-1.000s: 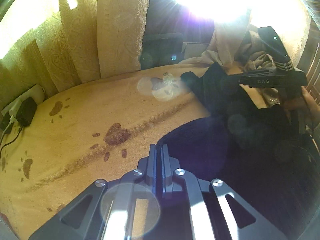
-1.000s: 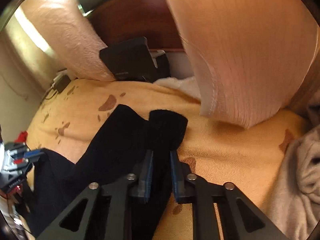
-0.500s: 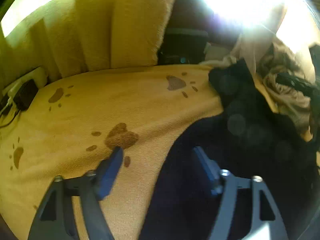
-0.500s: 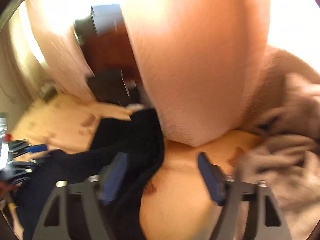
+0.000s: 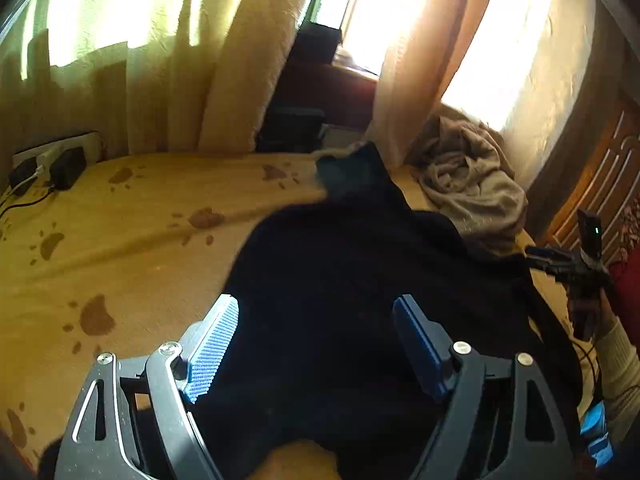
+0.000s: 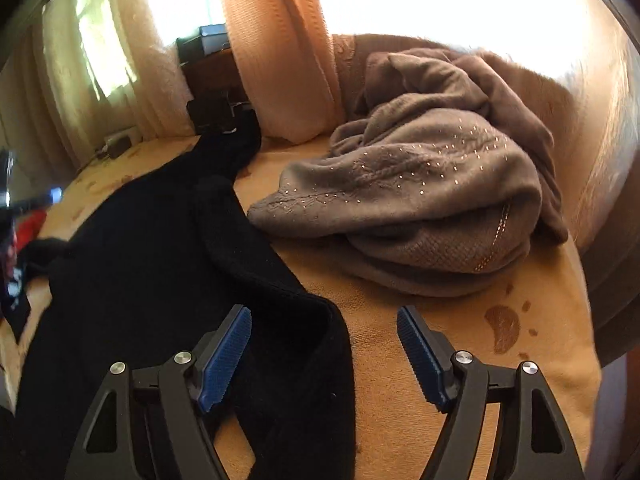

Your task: Fold clothes

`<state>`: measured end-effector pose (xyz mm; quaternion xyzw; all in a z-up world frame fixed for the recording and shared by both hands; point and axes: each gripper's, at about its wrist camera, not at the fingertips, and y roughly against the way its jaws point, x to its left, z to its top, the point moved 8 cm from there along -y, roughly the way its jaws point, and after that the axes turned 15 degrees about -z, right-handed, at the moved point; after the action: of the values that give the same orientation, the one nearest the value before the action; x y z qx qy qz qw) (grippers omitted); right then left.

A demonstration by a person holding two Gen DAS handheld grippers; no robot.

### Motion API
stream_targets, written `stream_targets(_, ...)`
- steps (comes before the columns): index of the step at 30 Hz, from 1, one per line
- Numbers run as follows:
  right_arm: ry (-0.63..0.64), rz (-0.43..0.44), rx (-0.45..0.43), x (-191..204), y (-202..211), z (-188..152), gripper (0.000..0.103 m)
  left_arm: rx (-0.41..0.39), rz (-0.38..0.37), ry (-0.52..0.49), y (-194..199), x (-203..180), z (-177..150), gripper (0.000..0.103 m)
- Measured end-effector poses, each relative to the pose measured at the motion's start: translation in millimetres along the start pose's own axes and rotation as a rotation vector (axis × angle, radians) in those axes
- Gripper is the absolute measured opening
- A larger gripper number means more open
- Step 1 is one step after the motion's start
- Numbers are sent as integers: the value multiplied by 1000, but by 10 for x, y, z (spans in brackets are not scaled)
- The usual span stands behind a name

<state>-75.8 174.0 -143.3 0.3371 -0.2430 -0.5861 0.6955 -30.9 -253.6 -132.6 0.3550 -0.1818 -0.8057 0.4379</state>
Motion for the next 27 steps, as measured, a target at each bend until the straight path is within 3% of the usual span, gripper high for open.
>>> stream_targets(4, 45, 62, -9, 307, -101, 88, 77, 44, -21, 31, -223, -80, -261, 83)
stream_targets(7, 164, 23, 38, 577, -343, 84, 77, 56, -17, 86, -300, -46, -370, 83)
stream_targets(8, 191, -22, 64, 620, -454, 53, 70, 58, -16, 103, -314, -28, -403, 83)
stream_targets(9, 202, -51, 88, 641, -537, 18, 53, 52, -21, 114, -311, -8, -427, 83)
stream_targets(10, 188, -78, 77, 592, -537, 34, 47, 41, -34, 119, -297, 7, -427, 83)
stream_targets(11, 167, -108, 55, 518, -509, 68, 21, 37, -44, 122, -287, 27, -428, 83)
stream_targets(12, 145, -138, 32, 444, -481, 101, 16, 39, -49, 120, -293, 50, -436, 83)
stream_targets(15, 33, -180, 52, 52, -530, 113, 16, 51, -43, 79, -305, 39, -453, 83)
stream_targets(19, 20, -156, 51, -25, -493, 63, 18, 40, -53, 67, -283, 11, -491, 83)
stream_targets(23, 48, -198, 9, -24, -247, 25, 43, 31, -112, 169, -123, 10, -556, 83)
stream_targets(24, 37, -178, -26, -8, -94, 3, 53, 27, -134, 181, -34, -25, -599, 83)
stream_targets(27, -13, -74, -122, 63, 485, -143, 66, 24, -188, 201, 237, -148, -776, 86)
